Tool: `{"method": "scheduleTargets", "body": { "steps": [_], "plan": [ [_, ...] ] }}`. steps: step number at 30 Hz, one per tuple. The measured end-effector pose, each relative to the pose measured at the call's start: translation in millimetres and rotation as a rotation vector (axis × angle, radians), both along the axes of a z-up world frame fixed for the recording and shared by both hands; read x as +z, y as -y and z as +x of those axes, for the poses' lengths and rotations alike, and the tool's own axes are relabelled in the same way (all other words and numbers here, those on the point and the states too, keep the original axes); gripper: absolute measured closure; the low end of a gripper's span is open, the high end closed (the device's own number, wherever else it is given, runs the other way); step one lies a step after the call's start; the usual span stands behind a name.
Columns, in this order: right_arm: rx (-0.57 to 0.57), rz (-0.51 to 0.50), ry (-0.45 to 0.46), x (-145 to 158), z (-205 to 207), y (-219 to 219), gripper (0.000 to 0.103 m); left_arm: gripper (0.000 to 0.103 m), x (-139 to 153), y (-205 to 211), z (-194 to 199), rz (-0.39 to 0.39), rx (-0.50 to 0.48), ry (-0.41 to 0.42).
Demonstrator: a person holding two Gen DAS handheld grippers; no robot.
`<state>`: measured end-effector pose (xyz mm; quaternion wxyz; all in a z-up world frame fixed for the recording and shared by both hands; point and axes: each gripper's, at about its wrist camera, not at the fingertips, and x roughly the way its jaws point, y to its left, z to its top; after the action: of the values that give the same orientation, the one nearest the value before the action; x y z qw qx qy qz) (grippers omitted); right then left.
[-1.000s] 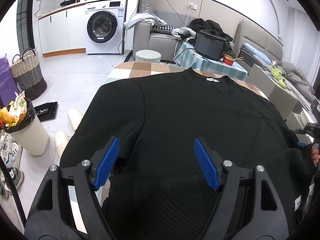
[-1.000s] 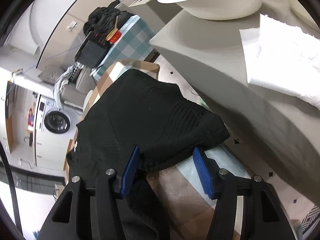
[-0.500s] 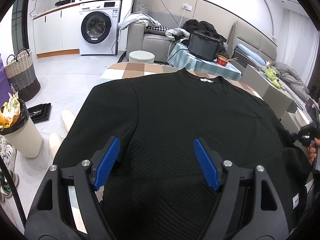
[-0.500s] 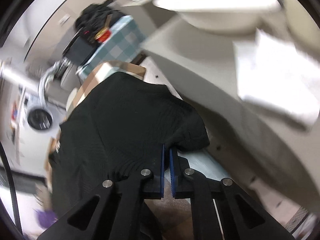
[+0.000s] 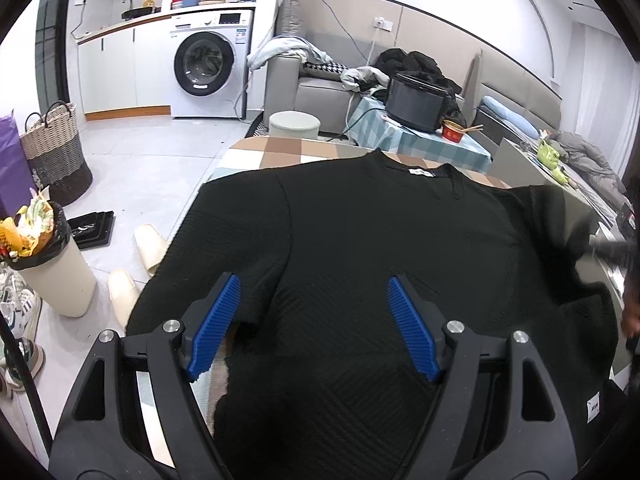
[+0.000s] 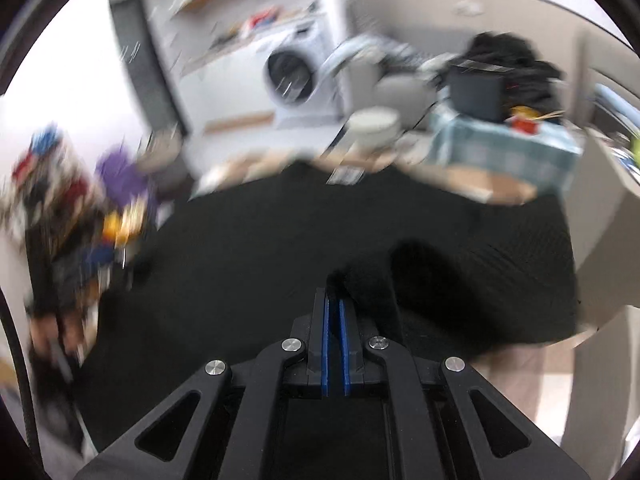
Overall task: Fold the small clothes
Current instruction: 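Fold the held sleeve across the sweater body with the right gripper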
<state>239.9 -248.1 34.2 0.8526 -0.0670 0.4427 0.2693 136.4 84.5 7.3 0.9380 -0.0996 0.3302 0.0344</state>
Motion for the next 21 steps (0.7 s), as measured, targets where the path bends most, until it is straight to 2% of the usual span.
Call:
{"method": "scheduleTargets", "body": {
  "steps": [3, 5, 7, 9, 15, 18, 21],
  "plan": [
    [-0.007, -0.088, -0.103, -24, -4, -1, 0.098, 0.028, 0, -5, -1, -0.005, 0.010, -0.002],
    [-0.072, -0.066, -0.151, -31, -2, 13, 0.090, 0.028, -1, -5, -1, -0.006, 0.012, -0.004],
    [-0.149, 0.008, -0.156, -29, -5, 34, 0.068, 0.028, 0, -6, -1, -0.009, 0.009, -0.002],
    [-0.251, 0.118, -0.162, -24, -7, 58, 0.056, 0.028, -1, -5, 1, -0.009, 0.002, -0.005],
    [-0.475, 0.355, -0.202, -24, -6, 106, 0.055, 0.028, -2, 2, 7, -0.006, -0.016, -0.011],
    [-0.609, 0.366, -0.246, -35, 21, 121, 0.055, 0.028, -3, 5, 7, 0.003, -0.021, -0.010],
    [-0.630, 0.372, -0.284, -50, 42, 121, 0.055, 0.028, -3, 6, 6, 0.003, -0.020, -0.014]
  ]
}}
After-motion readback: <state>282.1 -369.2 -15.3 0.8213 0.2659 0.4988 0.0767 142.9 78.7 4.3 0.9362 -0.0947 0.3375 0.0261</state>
